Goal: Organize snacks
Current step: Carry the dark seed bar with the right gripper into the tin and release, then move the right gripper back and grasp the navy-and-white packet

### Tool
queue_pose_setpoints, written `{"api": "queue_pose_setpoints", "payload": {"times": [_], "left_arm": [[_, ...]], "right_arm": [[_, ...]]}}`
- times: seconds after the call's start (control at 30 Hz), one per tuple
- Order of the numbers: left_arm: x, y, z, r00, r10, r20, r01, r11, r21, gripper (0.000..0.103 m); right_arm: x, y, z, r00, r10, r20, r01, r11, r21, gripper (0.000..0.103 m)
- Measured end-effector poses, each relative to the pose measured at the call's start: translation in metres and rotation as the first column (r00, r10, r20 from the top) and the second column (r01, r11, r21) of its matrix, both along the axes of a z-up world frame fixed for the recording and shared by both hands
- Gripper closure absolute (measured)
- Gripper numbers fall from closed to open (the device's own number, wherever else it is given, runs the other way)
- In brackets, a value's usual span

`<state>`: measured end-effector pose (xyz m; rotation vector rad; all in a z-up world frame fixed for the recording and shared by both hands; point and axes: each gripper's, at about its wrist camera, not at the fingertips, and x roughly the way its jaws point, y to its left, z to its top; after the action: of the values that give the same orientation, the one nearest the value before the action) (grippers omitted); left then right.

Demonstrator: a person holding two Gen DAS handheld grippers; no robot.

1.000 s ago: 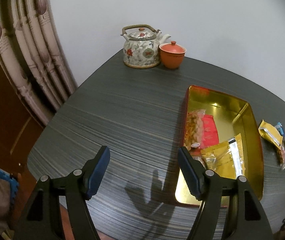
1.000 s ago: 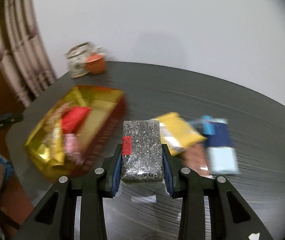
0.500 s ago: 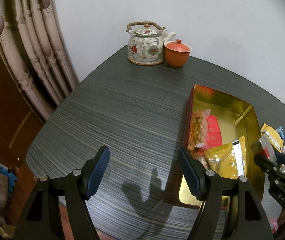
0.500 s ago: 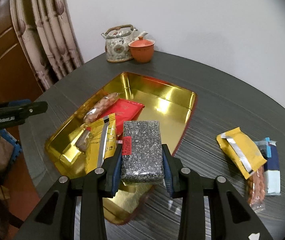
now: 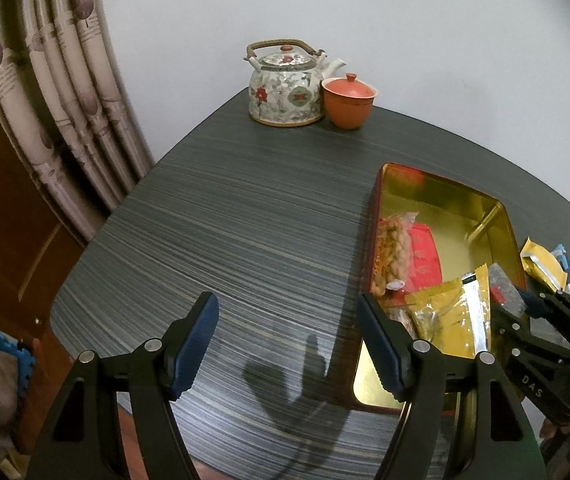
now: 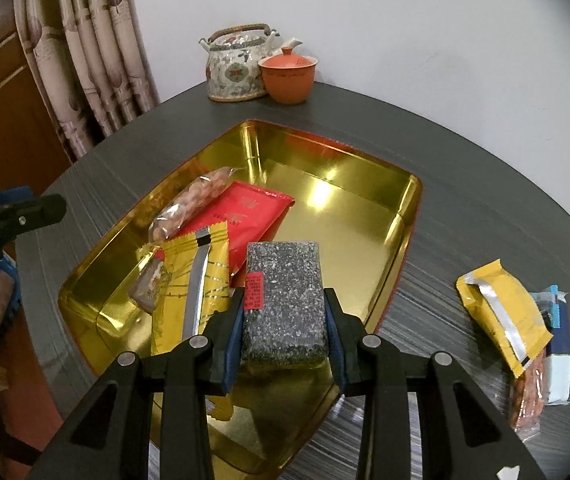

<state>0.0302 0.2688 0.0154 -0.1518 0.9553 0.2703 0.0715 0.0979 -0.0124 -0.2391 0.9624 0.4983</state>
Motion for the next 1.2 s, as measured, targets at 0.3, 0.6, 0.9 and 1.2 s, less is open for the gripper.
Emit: {"api": "queue_pose_setpoints", "payload": {"times": [0.3,0.6,0.9,1.2], "left_arm": [[0.001,-0.003,0.0,1.0,-0.006,-0.005,0.006,1.0,0.003,0.031],[0.001,-0.003,0.0,1.0,-0.007,-0.009,0.007,1.0,0.005,0.031],[0.001,-0.002,0.0,1.0,-0.004,-0.016,0.004,1.0,0.004,0.031],[0.003,-0.007,-0.004,1.0,-0.009,-0.025,0.01,0.999,0.038,0.031]], "right_arm": [[0.0,-0.004,0.002,1.0,-0.007,0.0,0.007,1.0,0.012,0.066],[-0.003,-0.014,0.02,0.999,-0.016,0.04,0.014,0.998,0.057,0.05],[0.026,-0.096,0.033,0.979,-0.181,0.096,0.178,0.983,0.032,0.047],[0.065,-0.201,0.013,0.924,-0.372,0.085,0.379,0.923,-0.074,0.039]]}}
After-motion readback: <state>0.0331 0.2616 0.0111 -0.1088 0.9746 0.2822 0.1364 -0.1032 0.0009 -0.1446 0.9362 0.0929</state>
